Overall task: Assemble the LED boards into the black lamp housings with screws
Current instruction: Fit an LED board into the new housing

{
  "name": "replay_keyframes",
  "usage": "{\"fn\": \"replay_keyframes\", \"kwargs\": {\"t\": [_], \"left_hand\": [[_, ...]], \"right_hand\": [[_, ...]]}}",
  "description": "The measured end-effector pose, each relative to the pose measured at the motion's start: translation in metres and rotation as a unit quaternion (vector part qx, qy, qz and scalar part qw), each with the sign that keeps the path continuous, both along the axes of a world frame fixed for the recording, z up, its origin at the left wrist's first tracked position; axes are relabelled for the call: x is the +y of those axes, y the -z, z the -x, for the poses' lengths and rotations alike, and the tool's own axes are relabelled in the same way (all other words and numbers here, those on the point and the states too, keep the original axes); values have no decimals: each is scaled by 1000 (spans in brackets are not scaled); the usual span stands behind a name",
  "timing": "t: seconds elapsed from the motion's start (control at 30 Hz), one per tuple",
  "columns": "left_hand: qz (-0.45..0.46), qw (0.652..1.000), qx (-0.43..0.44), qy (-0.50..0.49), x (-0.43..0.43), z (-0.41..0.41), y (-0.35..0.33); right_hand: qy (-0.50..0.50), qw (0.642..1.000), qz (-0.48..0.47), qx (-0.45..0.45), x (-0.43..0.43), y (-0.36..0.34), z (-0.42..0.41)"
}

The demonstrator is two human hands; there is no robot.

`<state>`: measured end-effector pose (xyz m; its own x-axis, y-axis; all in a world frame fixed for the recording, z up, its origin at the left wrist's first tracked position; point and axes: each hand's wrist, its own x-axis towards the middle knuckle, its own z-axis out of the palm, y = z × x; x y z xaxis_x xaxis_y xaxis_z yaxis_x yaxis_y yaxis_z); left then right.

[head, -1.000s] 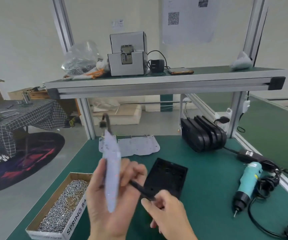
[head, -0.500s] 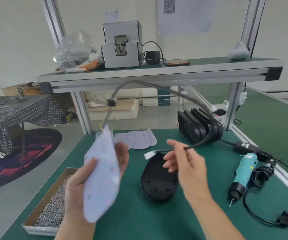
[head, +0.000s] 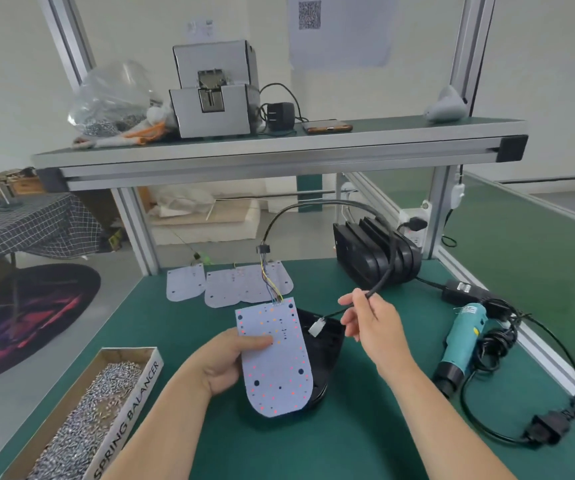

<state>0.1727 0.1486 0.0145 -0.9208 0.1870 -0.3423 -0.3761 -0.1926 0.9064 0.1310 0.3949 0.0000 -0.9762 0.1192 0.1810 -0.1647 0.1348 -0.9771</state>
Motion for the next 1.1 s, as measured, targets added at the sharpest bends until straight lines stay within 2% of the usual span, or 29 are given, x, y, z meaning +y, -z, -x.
{"fn": "replay_keyframes", "kwargs": {"t": [0.13, 0.23, 0.37, 0.5, 0.73, 0.9, 1.0, 1.1], "left_hand": [[2, 1000, -26, 17, 9, 13, 3], [-7, 999, -35, 20, 14, 12, 10], [-61, 998, -18, 4, 16, 9, 21], [-44, 998, 26, 28, 19, 4, 17], [31, 993, 97, 57, 22, -11, 1], [8, 993, 102, 65, 22, -25, -4], [-20, 994, 96, 45, 22, -31, -6], [30, 990, 116, 74, 27, -36, -14]], "right_hand": [[-64, 997, -41, 13, -6, 1, -6], [-115, 983, -138, 20, -2, -7, -9], [-184, 959, -213, 17, 7, -29, -10], [-265, 932, -246, 12, 3, -49, -11], [-318, 938, -137, -33, -1, -74, -5], [-201, 973, -108, -12, 7, -93, -2], [-275, 960, 4, -53, 3, -100, -10], [-250, 959, 94, -93, -5, -105, -14]]}}
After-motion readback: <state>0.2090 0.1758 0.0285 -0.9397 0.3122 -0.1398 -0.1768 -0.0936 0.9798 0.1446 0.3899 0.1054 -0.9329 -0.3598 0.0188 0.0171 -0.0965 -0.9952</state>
